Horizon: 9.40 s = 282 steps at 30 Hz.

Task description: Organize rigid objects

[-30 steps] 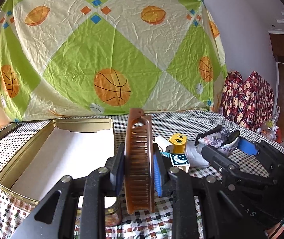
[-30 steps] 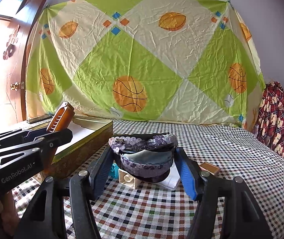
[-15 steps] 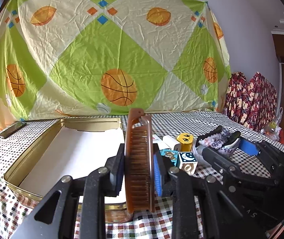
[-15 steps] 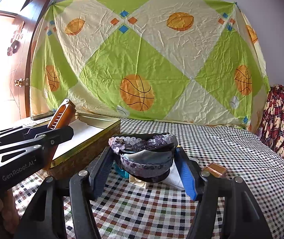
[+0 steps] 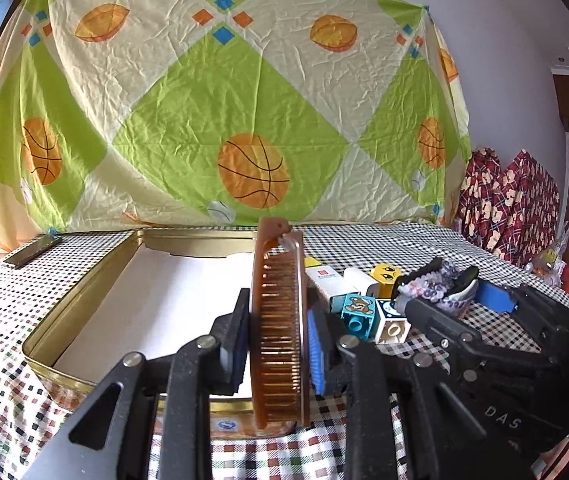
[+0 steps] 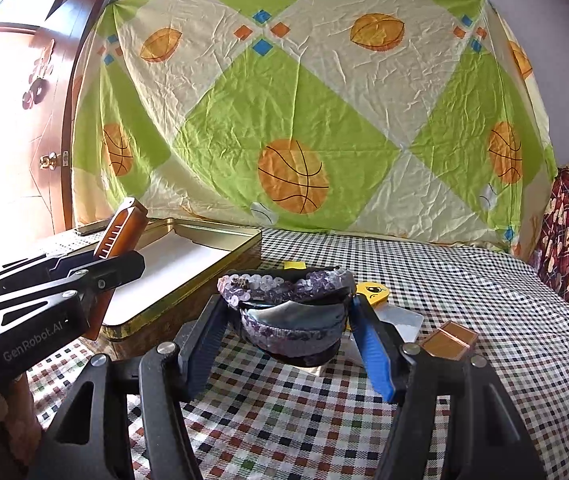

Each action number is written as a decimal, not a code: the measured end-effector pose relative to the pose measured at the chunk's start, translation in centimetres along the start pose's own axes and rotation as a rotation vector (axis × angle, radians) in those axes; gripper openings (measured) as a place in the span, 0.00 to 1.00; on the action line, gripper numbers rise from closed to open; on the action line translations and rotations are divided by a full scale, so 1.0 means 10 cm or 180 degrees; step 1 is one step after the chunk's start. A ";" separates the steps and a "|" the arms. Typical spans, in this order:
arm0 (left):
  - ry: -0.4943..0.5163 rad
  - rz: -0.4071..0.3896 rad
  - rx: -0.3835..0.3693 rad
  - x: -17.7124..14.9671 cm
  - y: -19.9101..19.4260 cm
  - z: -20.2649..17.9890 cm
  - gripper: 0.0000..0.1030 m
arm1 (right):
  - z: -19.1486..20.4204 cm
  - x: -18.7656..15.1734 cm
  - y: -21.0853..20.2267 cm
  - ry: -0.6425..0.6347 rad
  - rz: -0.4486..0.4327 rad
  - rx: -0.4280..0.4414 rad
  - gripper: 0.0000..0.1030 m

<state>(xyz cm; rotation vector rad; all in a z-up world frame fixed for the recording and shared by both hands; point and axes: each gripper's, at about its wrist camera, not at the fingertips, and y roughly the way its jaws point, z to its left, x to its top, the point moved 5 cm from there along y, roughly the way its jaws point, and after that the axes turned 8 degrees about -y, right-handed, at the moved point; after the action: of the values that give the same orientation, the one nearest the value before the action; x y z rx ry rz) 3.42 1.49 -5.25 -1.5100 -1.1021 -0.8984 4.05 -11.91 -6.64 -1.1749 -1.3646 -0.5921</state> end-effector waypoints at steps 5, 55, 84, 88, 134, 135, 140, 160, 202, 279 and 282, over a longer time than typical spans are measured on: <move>-0.0044 0.0016 0.0053 0.01 -0.01 0.09 0.23 | 0.08 0.02 0.06 0.0006 0.0067 0.0105 0.63; -0.0009 0.1624 0.0636 0.50 1.18 1.29 0.23 | 0.88 0.66 1.76 -0.0495 0.1062 0.0919 0.63; 0.0481 0.1017 -0.0326 0.03 0.71 -0.76 0.84 | -1.29 -0.25 0.24 0.0615 0.0807 -0.0512 0.84; 0.0539 0.1170 -0.0312 -0.14 0.85 -0.96 0.84 | -1.45 -0.30 0.23 0.0735 0.0791 -0.0570 0.85; 0.0302 0.1426 -0.0599 -0.21 1.12 -1.13 0.29 | -1.81 -0.67 0.58 0.1181 0.1625 -0.0423 0.85; 0.0284 0.1424 -0.0608 -0.20 1.12 -1.12 0.29 | -1.81 -0.67 0.60 0.1180 0.1643 -0.0408 0.85; 0.0263 0.1423 -0.0625 -0.20 1.11 -1.13 0.29 | -1.84 -0.64 0.66 0.1164 0.1734 -0.0441 0.85; 0.0084 0.1392 -0.0697 -0.17 1.08 -1.05 0.29 | -1.72 -0.59 0.90 0.0942 0.1897 -0.0396 0.31; 0.0033 0.1104 -0.0758 -0.22 0.79 -0.82 0.29 | -1.20 -0.37 0.28 0.0553 0.0854 -0.0404 0.19; 0.0139 0.0092 -0.0647 -0.07 0.23 -0.82 0.29 | -1.07 -0.24 -0.20 0.0310 -0.0124 -0.0501 0.19; 0.0153 0.0060 -0.0643 -0.07 0.22 -0.82 0.29 | -1.07 -0.24 -0.21 0.0311 -0.0153 -0.0506 0.19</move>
<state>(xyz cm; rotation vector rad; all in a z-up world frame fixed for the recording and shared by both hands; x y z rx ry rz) 5.27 -6.85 -4.84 -1.6513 -0.9840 -1.0530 6.28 -22.90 -6.25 -1.2263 -1.2839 -0.7941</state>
